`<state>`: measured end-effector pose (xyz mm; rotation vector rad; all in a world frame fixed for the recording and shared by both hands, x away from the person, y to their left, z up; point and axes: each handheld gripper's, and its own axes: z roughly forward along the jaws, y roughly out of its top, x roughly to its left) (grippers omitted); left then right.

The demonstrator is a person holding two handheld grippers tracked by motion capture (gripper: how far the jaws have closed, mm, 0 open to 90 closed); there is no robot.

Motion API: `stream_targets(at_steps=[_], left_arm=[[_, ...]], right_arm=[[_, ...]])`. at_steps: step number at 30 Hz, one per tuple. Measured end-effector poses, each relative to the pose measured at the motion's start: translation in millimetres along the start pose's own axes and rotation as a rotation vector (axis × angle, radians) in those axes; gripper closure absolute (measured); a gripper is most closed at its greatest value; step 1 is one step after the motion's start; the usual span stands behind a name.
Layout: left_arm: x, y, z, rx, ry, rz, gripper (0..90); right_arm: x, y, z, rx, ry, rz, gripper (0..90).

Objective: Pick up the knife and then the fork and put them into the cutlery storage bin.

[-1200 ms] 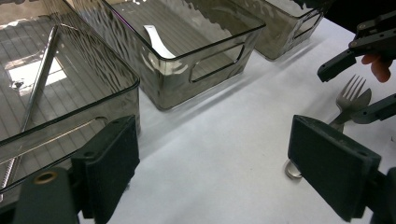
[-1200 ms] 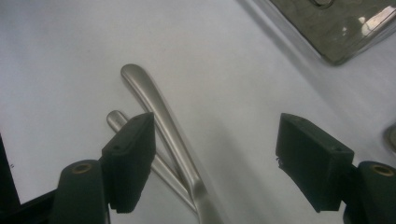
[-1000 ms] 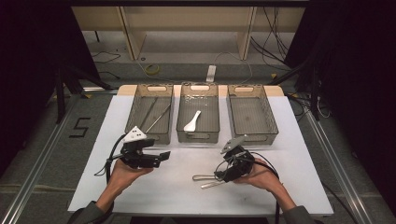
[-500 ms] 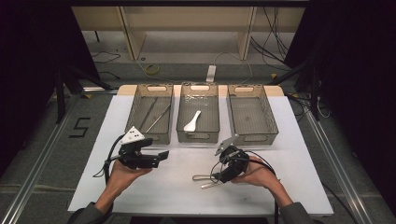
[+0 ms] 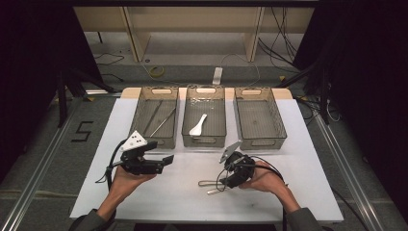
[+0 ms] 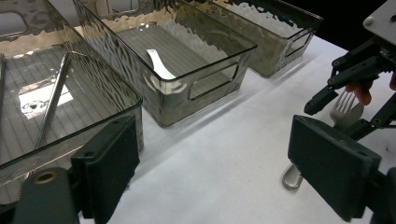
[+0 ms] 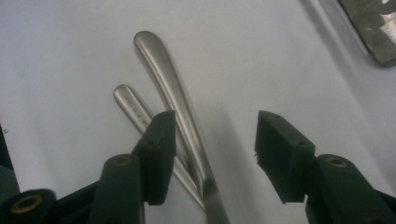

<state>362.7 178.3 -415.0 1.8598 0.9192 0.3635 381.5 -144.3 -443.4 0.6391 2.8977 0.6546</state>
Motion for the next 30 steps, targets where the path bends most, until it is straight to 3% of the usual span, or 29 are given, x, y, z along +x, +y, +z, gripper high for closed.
stream_targets(at_steps=[7, 16, 26, 30], left_arm=[[-0.4, -0.2, 0.5, 0.003, -0.002, 0.008, 15.9], [-0.7, -0.8, 0.8, 0.006, 0.001, 0.013, 15.9], [-1.0, -1.1, 2.1, 0.013, 0.001, 0.019, 15.9], [-1.6, -1.1, 1.8, 0.015, 0.002, 0.020, 16.0]], right_arm=[[-0.9, -1.8, 7.0, 0.059, 0.001, -0.013, 56.2], [-0.8, -2.5, 12.2, 0.095, 0.025, -0.032, 62.4], [-1.0, -0.2, 14.1, 0.100, 0.057, -0.032, 69.2], [1.0, 1.1, 15.2, 0.102, 0.049, -0.030, 70.5]])
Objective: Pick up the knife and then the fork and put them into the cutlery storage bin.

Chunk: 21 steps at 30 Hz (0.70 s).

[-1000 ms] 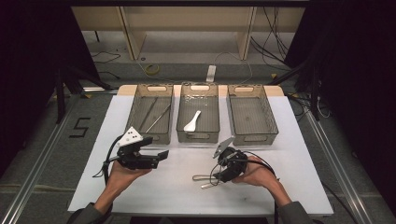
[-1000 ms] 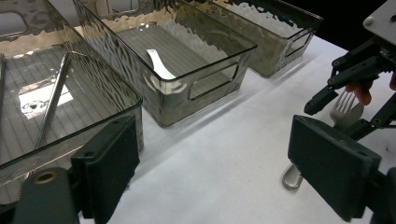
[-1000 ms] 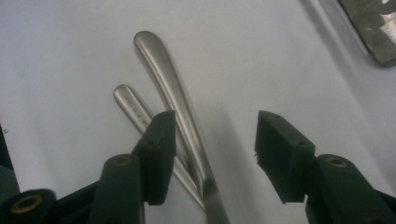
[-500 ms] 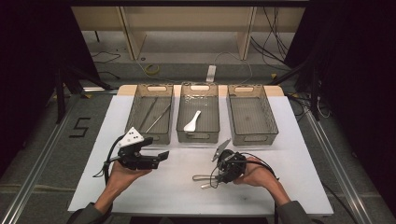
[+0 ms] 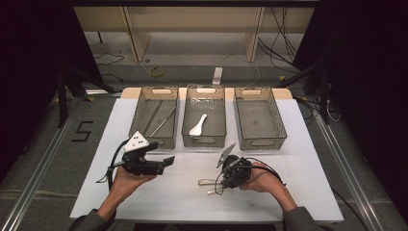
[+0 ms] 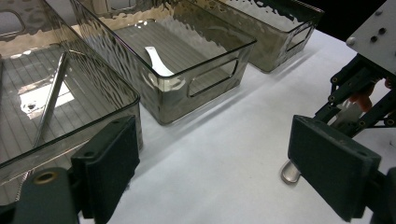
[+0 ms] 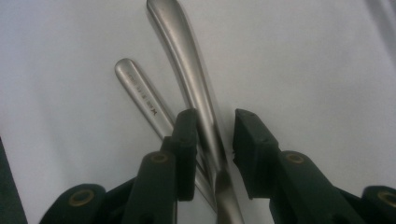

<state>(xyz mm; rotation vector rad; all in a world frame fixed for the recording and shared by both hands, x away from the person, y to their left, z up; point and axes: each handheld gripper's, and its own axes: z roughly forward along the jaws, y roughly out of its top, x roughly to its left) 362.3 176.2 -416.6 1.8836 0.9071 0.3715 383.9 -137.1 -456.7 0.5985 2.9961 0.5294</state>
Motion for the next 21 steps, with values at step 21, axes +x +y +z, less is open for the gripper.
stream_targets(at_steps=[21], left_arm=[[-0.4, -0.3, 0.1, 0.000, 0.005, 0.006, 16.0]], right_arm=[[-1.6, 3.6, 5.8, 0.029, -0.025, -0.022, 74.7]])
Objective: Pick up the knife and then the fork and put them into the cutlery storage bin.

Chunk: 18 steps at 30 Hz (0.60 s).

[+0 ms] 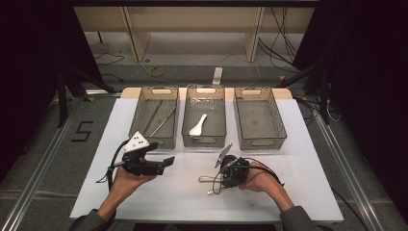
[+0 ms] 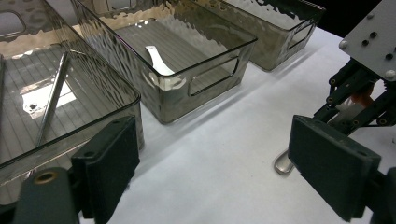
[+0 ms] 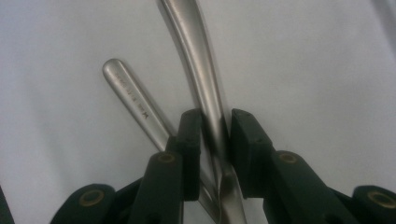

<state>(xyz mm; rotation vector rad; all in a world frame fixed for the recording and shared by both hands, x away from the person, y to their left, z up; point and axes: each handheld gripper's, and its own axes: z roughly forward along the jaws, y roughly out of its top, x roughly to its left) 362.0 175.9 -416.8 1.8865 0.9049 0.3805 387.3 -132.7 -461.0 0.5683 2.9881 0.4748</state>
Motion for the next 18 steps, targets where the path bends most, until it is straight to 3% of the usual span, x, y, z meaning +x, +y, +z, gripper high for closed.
stream_targets(at_steps=[6, 11, 18], left_arm=[[-0.4, 0.1, 0.1, -0.001, 0.000, 0.001, 16.0], [-0.4, 0.1, -0.2, -0.004, 0.000, 0.000, 16.0], [-0.7, 0.3, -0.5, -0.005, -0.001, 0.002, 16.2]], right_arm=[[1.9, 2.1, -0.3, 0.012, -0.001, 0.013, 76.7], [2.9, 4.3, -0.1, 0.031, -0.008, -0.025, 79.4], [2.9, 5.3, 0.0, 0.035, -0.001, -0.013, 80.8]])
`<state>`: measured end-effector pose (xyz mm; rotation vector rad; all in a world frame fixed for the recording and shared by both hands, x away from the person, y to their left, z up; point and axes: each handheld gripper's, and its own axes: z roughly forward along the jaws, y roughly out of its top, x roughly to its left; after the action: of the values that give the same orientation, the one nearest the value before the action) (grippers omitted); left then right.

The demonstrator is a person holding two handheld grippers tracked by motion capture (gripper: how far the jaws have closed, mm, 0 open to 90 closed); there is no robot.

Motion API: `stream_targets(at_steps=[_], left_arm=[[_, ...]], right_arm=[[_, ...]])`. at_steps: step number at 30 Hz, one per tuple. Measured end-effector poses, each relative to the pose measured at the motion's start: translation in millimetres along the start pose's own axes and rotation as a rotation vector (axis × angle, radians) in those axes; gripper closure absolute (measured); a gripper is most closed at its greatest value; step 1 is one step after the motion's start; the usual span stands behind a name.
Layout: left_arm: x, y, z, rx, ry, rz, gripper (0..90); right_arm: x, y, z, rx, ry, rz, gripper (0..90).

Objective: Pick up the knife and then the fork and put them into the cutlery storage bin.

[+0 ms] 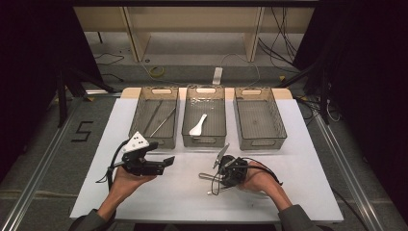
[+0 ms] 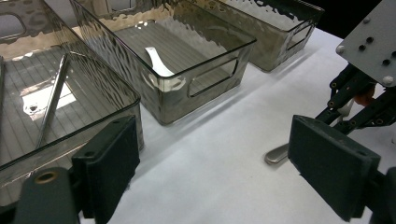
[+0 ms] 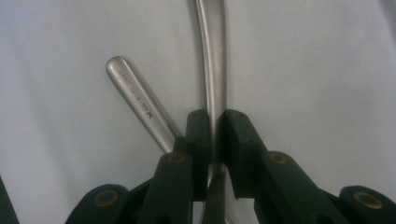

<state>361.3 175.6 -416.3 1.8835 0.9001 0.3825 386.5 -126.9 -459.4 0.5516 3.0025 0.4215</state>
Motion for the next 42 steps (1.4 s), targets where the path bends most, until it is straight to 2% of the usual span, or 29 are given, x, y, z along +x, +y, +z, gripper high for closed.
stream_targets(at_steps=[9, 15, 17, 18, 23, 32, 39, 42], left_arm=[[0.2, 0.0, 0.0, 0.000, 0.001, 0.000, 16.3], [0.5, 0.1, -0.3, 0.001, 0.002, 0.000, 16.3], [0.5, 0.1, -0.4, 0.000, 0.002, 0.001, 16.3], [0.5, 0.1, -0.5, 0.000, 0.002, 0.001, 16.4], [1.0, 0.3, -0.7, -0.004, 0.001, -0.005, 16.4], [2.4, 0.4, -1.9, -0.018, -0.008, -0.016, 16.3], [3.4, 0.7, -3.3, -0.040, -0.019, -0.025, 16.2], [3.7, 0.9, -3.5, -0.045, -0.020, -0.025, 16.2]], right_arm=[[0.0, -0.7, -1.6, 0.004, -0.018, -0.009, 81.3], [-4.4, -4.2, -8.7, -0.023, -0.034, 0.019, 81.4], [-4.1, -4.2, -12.0, -0.037, -0.028, 0.053, 81.5], [-5.9, -5.0, -12.5, -0.047, -0.033, 0.033, 81.5], [-10.8, -7.9, -17.4, -0.064, -0.049, 0.074, 81.7], [-20.4, -14.7, -38.5, -0.148, -0.058, 0.131, 82.7], [-33.7, -23.7, -58.3, -0.227, -0.071, 0.191, 83.6], [-38.7, -25.8, -65.2, -0.250, -0.077, 0.202, 84.0]])
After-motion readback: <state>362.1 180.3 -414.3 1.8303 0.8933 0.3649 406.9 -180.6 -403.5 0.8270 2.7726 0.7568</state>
